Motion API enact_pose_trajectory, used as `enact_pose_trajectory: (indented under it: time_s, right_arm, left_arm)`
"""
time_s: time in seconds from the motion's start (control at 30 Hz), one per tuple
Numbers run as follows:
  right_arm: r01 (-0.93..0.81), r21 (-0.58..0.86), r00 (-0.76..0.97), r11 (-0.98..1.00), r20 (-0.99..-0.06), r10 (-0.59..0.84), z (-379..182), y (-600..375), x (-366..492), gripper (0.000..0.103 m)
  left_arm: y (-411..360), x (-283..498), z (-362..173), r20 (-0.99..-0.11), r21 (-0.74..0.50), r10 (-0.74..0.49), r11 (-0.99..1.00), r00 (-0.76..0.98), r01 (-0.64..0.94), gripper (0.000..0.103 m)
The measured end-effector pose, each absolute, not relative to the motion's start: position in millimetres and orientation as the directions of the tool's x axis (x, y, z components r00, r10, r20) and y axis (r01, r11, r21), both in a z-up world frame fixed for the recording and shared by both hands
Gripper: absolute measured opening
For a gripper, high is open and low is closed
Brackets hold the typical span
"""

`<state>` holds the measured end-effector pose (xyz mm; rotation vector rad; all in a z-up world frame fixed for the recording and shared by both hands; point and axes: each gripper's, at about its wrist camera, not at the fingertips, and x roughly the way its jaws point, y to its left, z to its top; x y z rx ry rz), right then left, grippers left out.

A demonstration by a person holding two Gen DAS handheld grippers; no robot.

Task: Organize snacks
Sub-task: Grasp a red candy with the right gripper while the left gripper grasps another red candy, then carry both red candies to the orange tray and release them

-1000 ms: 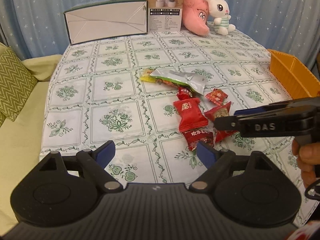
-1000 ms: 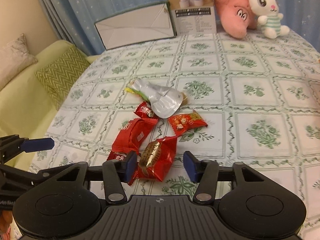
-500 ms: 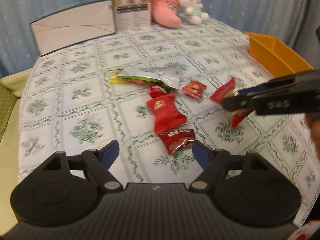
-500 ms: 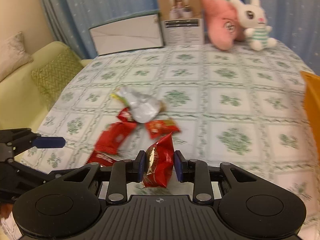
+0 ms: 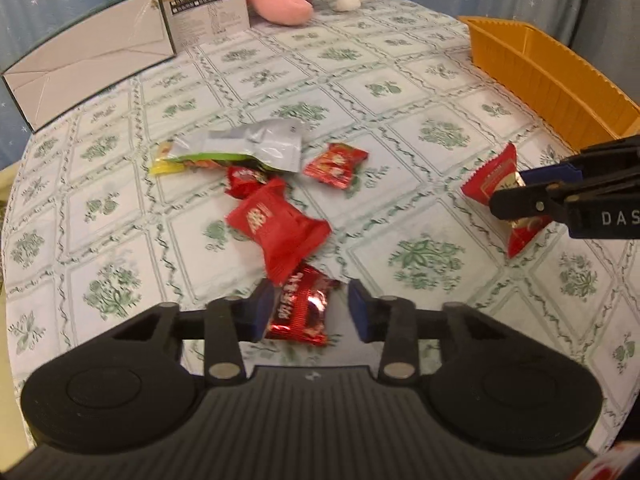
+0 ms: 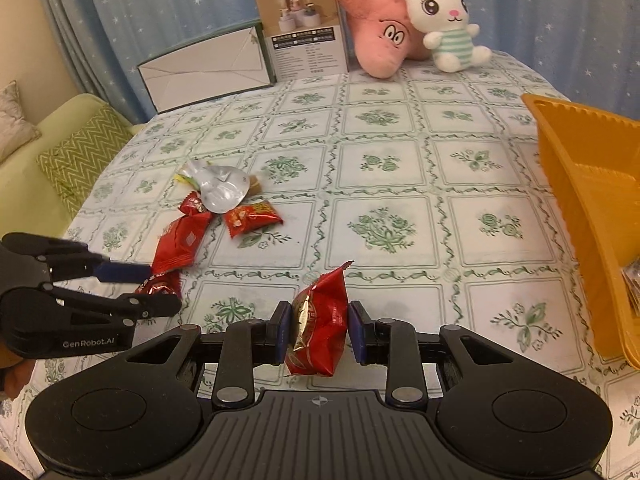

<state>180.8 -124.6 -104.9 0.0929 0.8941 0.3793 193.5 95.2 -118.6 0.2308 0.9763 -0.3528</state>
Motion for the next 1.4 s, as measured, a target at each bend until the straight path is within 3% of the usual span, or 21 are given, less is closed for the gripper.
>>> enact_pose_trajectory:
  time_s: [0.17,0.23,0.43,0.8,1.4]
  right_arm:
    - [-0.278,0.250,0.571,0.927,-0.734,0.369,-101,-129,180,0.031]
    - [-0.280,0.256,0.573,0.925,-0.729,0.375,-98,-129,179,0.031]
    - [-0.284,0.264,0.587,0.922,-0.713,0.385,-86,-138,171,0.031]
    - [-0.235,0.276,0.638,0.932,-0.679,0.362,-56,-179,141,0.031]
    - [-0.064,0.266,0.747,0.962,-0.627,0.223,-5,-303,111,0.031]
  left_arm:
    - [95,192,-118,-0.845,0.007,-0.175,0.942,0.506,0.336,0.032]
    - [95,193,-117,-0.847,0.002,-0.166,0.949,0.505,0.315,0.023]
    - [89,186,-103,-0.846,-0.008,-0.133,0.971,0.516,0.237,0.022]
    - [42,143,-52,-0.786,-0.085,-0.193,0.975,0.587,0.207,0.022]
    - [-92,134,6,-0.706,-0.183,-0.362,0.924,0.609,0.336,0.022]
